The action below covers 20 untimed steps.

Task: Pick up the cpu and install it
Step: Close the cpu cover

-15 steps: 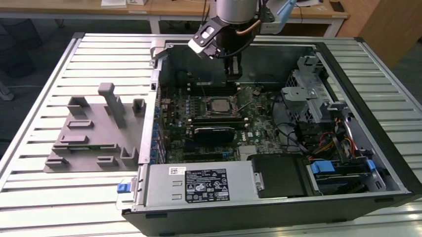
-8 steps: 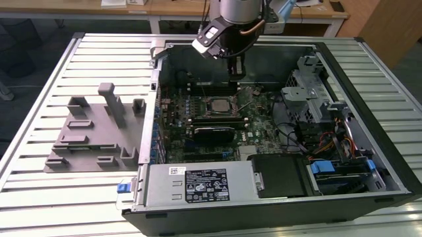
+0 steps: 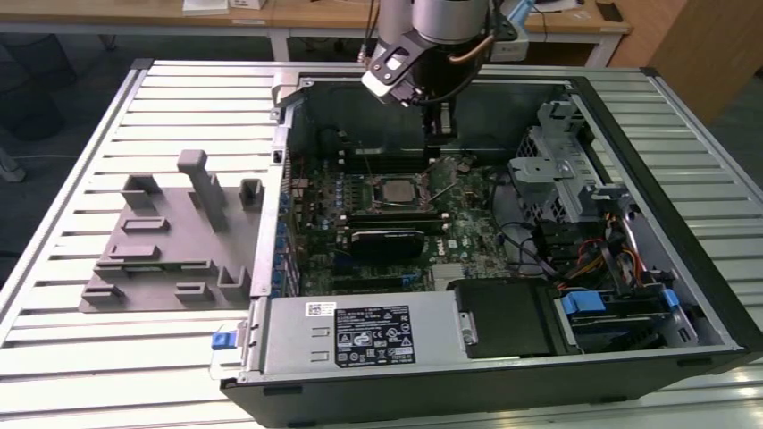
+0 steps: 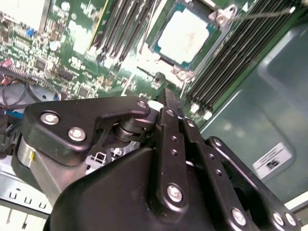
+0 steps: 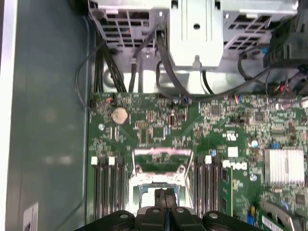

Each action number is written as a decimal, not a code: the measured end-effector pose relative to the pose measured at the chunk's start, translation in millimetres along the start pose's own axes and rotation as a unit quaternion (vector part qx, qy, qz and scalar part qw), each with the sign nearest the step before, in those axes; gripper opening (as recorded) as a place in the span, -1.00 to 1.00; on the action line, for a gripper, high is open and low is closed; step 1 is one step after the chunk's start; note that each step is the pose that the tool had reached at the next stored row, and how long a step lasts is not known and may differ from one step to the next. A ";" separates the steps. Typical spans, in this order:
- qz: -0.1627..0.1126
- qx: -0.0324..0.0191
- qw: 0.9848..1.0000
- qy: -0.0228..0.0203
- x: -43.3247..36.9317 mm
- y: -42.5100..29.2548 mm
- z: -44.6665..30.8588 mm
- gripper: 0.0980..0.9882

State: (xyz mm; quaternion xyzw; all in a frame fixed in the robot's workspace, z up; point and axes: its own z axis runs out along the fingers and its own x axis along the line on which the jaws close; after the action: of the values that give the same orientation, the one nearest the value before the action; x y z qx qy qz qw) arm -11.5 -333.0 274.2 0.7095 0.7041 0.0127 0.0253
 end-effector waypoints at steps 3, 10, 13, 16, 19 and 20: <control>0.000 0.000 1.000 0.000 0.1 10.2 0.6 -0.98; 0.000 0.001 1.000 0.000 0.4 37.8 2.2 -0.98; 0.000 0.001 1.000 0.000 0.4 44.7 3.4 -0.98; 0.000 0.001 1.000 0.000 0.5 50.9 6.2 -0.98; 0.000 0.002 1.000 0.000 0.6 53.8 11.0 -0.98; 0.000 0.002 1.000 0.000 0.6 54.3 12.7 -0.98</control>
State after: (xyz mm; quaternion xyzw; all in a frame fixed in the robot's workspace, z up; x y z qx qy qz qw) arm 43.4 -333.0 264.3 0.7095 0.7042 0.0113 0.0239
